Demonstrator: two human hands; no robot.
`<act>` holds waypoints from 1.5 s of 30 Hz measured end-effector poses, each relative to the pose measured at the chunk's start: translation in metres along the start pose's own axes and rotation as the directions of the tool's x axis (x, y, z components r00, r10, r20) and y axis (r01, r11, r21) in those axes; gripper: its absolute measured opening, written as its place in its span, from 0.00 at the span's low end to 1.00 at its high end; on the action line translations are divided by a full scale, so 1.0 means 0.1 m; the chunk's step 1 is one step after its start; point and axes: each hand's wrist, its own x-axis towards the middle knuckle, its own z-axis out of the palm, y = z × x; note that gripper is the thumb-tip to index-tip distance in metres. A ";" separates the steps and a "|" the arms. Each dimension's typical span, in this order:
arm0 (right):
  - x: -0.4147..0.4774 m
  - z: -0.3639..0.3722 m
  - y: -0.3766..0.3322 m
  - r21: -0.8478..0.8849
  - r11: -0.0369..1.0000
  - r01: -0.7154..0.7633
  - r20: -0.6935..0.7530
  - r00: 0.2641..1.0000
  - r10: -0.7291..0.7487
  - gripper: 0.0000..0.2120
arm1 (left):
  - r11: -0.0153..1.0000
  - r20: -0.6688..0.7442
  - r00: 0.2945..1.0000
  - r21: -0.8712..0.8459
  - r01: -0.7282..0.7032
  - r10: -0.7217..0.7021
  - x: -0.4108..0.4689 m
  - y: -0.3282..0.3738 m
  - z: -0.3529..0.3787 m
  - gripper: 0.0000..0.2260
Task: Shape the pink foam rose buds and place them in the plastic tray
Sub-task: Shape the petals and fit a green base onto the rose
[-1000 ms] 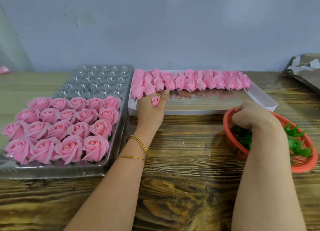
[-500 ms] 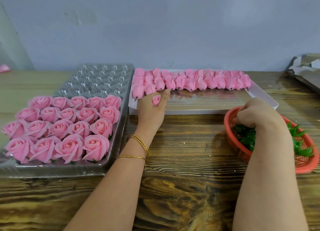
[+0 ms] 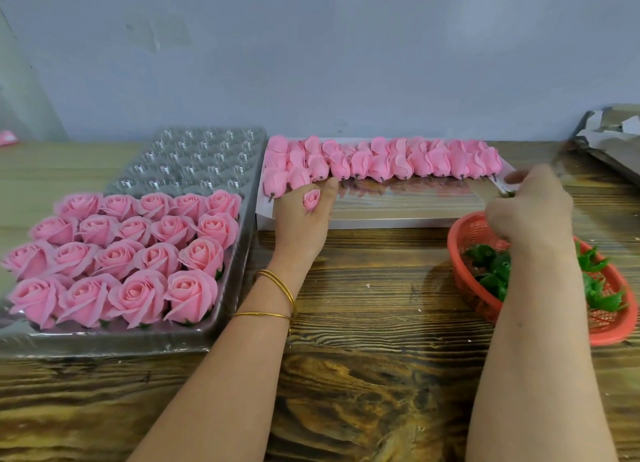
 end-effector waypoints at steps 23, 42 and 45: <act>-0.53 0.67 -0.52 0.278 0.854 0.440 0.309 0.801 -0.513 0.15 | 0.998 -0.025 0.999 -0.046 0.043 -0.044 0.05 -0.10 0.04 0.21; -0.71 0.95 -0.51 0.227 0.853 0.470 0.461 0.720 -0.519 0.21 | 0.901 -0.012 0.982 -0.398 0.170 -0.190 0.04 0.05 0.00 0.23; -0.72 0.96 -0.51 0.231 0.855 0.463 0.457 0.724 -0.516 0.22 | 0.885 0.009 0.981 -0.431 0.177 -0.192 0.03 0.09 0.00 0.25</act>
